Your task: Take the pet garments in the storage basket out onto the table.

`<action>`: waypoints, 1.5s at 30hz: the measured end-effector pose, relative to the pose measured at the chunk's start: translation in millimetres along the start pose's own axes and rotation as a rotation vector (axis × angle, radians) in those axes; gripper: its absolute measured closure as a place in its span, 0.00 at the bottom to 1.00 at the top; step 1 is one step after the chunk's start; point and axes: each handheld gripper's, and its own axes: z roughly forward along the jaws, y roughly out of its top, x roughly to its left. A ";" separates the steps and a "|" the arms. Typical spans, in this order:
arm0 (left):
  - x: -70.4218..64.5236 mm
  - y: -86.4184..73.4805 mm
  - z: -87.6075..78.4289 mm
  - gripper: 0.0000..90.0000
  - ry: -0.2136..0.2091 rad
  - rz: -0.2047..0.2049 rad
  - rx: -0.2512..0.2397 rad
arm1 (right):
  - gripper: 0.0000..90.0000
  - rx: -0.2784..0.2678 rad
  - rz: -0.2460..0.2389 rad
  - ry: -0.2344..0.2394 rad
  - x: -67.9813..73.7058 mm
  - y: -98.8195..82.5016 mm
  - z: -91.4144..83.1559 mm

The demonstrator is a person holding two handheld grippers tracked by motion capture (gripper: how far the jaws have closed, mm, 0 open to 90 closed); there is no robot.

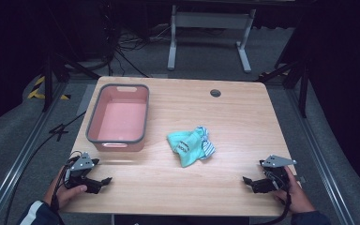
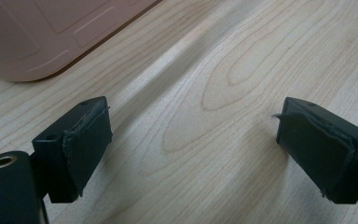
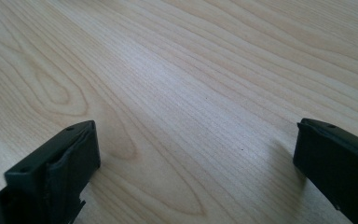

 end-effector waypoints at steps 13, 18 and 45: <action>-0.5 0.1 0.7 0.11 -0.002 -0.008 0.000 | 0.01 0.001 0.006 -0.007 0.8 -0.3 -0.4; -0.4 0.1 0.7 0.11 -0.002 -0.008 0.001 | 0.01 0.001 0.006 -0.007 0.8 -0.3 -0.4; 0.4 1.4 2.1 0.08 0.004 -0.008 0.005 | 0.01 0.001 0.006 -0.006 0.8 -0.2 -0.4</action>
